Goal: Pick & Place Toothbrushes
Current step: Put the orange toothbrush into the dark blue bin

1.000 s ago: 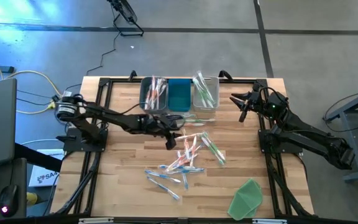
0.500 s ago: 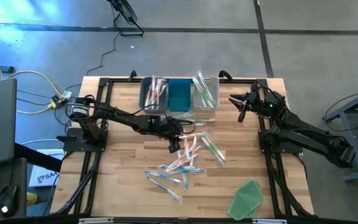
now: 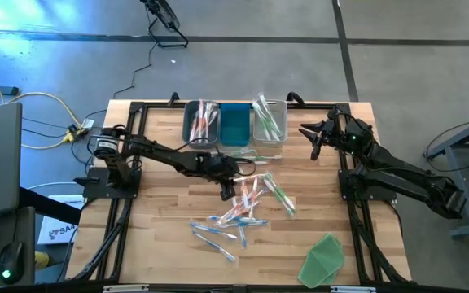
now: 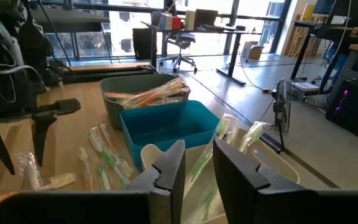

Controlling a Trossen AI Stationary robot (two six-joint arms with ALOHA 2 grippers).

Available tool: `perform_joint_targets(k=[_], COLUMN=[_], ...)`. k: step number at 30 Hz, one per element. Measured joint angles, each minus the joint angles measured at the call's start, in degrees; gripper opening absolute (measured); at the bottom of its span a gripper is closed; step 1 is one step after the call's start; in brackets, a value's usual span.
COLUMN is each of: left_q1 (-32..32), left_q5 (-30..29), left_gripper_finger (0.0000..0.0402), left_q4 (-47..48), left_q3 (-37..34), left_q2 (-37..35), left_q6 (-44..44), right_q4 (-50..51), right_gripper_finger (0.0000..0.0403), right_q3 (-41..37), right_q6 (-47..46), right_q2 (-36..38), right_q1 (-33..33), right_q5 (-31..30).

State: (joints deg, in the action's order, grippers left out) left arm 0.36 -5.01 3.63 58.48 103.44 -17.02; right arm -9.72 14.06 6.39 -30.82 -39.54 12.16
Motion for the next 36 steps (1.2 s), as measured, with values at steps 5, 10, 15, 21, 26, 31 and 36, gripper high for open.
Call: perform_joint_targets(k=[5, 10, 15, 21, 26, 31, 36], left_q1=[0.00, 0.00, 0.00, 0.00, 0.00, 0.00, 0.00], left_q5=[0.26, 0.26, 0.26, 0.29, 0.39, 0.97, 1.27], left_gripper_finger=[0.0147, 0.0147, 0.0147, 0.0147, 0.0147, 0.0136, 0.0087], left_q4=[-1.23, -0.78, -0.70, -0.60, -0.51, -0.51, -0.52], left_q3=[0.10, 0.02, -0.03, -0.03, -0.03, -0.03, -0.03], left_q2=[1.59, 2.38, 2.51, 2.70, 2.70, 2.70, 2.70], left_q6=[-0.39, -1.31, -1.55, -1.55, -1.57, -1.66, -1.66], right_q4=[0.04, 0.00, 0.04, 0.04, 0.04, 0.06, 0.07], right_gripper_finger=[0.0075, 0.0075, 0.0075, 0.0075, 0.0075, 0.0075, 0.0075], right_q3=[0.00, 0.00, 0.00, 0.00, 0.00, 0.00, 0.00], right_q6=[0.00, 0.11, 0.52, 0.55, 0.55, 0.55, 0.55], right_q2=[-0.01, 0.00, -0.01, -0.01, -0.01, -0.01, -0.01], right_q1=[0.01, 0.00, 0.01, 0.01, 0.01, 0.01, 0.01], right_q5=[0.05, -0.03, -0.02, -0.02, -0.02, -0.02, -0.02])
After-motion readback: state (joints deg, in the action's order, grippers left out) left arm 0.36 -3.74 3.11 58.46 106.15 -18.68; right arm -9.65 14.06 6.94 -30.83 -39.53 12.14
